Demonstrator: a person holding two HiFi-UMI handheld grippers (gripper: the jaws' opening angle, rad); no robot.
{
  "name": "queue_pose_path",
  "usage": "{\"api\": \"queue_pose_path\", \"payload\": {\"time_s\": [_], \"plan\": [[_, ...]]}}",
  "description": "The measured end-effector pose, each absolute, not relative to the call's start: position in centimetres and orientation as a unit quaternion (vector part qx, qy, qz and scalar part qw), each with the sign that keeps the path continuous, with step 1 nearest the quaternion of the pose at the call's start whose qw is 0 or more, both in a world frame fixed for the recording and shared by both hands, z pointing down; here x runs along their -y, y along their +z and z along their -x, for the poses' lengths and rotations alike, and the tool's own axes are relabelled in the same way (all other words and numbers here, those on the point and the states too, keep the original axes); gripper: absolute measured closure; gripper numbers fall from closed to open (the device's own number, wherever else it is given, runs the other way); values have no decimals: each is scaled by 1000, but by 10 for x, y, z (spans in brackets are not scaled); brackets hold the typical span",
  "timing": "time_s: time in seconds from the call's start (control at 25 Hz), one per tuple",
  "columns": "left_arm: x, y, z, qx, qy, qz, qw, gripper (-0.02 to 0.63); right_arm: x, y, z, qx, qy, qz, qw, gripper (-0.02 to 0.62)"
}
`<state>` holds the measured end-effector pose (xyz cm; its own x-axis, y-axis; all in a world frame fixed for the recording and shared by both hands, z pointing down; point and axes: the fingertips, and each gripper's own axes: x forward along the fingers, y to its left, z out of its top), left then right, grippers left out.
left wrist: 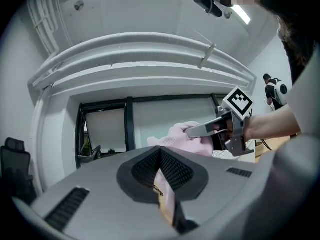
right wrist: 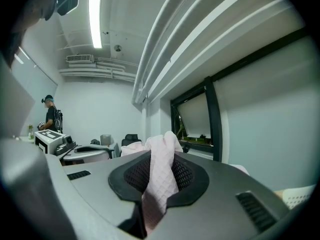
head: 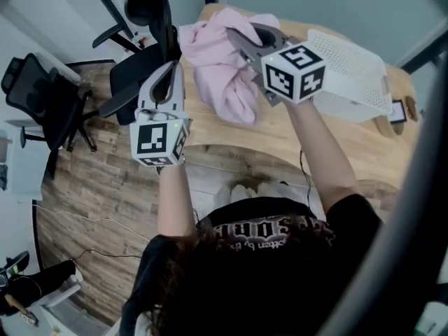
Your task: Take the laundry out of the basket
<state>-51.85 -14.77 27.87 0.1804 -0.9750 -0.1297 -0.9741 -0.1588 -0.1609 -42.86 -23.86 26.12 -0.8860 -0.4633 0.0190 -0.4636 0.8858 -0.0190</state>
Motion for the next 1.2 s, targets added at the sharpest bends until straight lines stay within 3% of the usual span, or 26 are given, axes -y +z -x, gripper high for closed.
{"api": "queue_pose_path", "payload": {"time_s": [0.4,1.2], "plan": [[151,301,532,-650,-20,756,80,609,238,319,432,969,46,-242,26,523],[168,305,528,-645,-12,761,68,609,232,330,429,966,31,-254,18,523]]}}
